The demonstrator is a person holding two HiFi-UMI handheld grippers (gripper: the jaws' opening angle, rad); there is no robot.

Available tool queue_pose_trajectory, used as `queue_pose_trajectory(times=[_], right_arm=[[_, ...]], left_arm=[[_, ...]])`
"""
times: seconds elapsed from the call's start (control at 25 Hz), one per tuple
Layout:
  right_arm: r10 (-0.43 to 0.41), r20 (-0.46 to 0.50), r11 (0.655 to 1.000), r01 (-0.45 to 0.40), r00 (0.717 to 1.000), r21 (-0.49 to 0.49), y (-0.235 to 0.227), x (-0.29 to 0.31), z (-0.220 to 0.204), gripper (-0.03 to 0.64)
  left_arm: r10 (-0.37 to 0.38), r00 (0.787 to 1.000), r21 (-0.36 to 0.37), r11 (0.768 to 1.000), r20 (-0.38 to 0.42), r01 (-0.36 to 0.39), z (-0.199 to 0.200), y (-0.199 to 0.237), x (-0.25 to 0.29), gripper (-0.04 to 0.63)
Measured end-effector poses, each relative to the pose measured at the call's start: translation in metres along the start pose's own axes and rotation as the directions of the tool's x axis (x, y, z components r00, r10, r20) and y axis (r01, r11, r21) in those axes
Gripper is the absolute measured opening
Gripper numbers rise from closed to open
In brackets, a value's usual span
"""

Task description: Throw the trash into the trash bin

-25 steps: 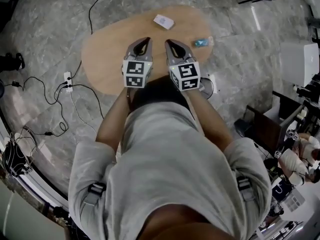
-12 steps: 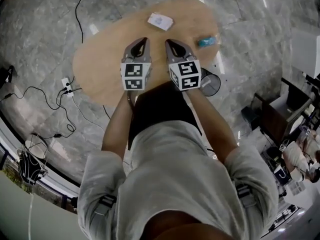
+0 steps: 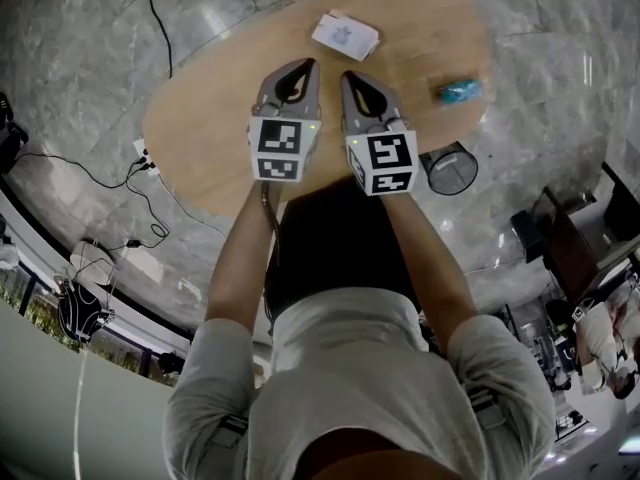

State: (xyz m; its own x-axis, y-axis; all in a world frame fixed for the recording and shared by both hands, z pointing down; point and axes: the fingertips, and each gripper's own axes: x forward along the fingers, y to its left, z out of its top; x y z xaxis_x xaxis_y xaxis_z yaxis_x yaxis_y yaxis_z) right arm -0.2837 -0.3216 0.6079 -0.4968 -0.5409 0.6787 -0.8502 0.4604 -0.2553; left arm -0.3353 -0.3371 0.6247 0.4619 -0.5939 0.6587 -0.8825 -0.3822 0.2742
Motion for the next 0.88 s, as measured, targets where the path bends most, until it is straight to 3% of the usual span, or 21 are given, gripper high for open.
queue_pose_trajectory(times=[0.16, 0.28, 0.56, 0.72, 0.88], right_arm=[[0.011, 0.006, 1.0, -0.011, 1.0, 0.023, -0.015, 0.018, -0.003, 0.008], [0.003, 0.008, 0.999, -0.003, 1.0, 0.034, -0.025, 0.025, -0.007, 0.008], [0.005, -0.004, 0.998, -0.004, 1.0, 0.066, -0.042, 0.032, -0.022, 0.008], [0.019, -0.008, 0.997, -0.019, 1.0, 0.072, -0.041, 0.035, -0.026, 0.008], [0.026, -0.015, 0.998, -0.025, 1.0, 0.062, -0.042, 0.036, -0.027, 0.008]], left_arm=[[-0.012, 0.998, -0.019, 1.0, -0.06, 0.011, -0.02, 0.006, 0.03, 0.018], [-0.048, 0.993, -0.113, 0.993, -0.111, 0.035, -0.034, 0.013, 0.047, 0.018], [-0.003, 0.977, -0.279, 0.958, -0.215, -0.058, -0.069, 0.036, 0.079, 0.018], [-0.085, 0.959, -0.384, 0.923, -0.27, -0.026, -0.089, 0.035, 0.092, 0.117], [-0.12, 0.955, -0.429, 0.903, -0.27, -0.007, -0.093, 0.035, 0.104, 0.147]])
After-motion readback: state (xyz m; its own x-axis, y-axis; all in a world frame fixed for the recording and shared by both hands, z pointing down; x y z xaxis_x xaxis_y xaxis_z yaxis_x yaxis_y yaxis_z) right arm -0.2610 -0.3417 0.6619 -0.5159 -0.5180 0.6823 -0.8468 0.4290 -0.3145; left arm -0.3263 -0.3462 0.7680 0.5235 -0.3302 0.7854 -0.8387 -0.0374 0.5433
